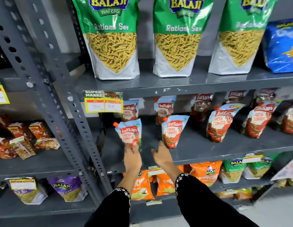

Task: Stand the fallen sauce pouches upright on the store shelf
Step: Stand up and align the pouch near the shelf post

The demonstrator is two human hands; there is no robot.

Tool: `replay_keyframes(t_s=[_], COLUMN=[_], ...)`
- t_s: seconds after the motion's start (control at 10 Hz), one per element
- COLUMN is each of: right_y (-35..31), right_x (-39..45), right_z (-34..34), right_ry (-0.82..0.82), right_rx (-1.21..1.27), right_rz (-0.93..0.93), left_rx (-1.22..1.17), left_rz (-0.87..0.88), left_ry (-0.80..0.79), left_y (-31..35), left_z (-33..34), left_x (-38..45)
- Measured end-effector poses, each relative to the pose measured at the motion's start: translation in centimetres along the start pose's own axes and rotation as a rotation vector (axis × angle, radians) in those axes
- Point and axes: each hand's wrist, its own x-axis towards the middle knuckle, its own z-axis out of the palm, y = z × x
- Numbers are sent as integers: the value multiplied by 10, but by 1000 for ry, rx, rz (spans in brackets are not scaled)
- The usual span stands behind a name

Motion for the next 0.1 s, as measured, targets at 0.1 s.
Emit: replay_keyframes(t_s=[0.1], right_y=[18], right_x=[-22], right_z=[-44], right_ry=[260], right_rx=[-244], right_rz=[-145], left_rx=[192], left_rz=[194], left_ry=[59], left_y=[18], left_z=[19], left_x=[-37])
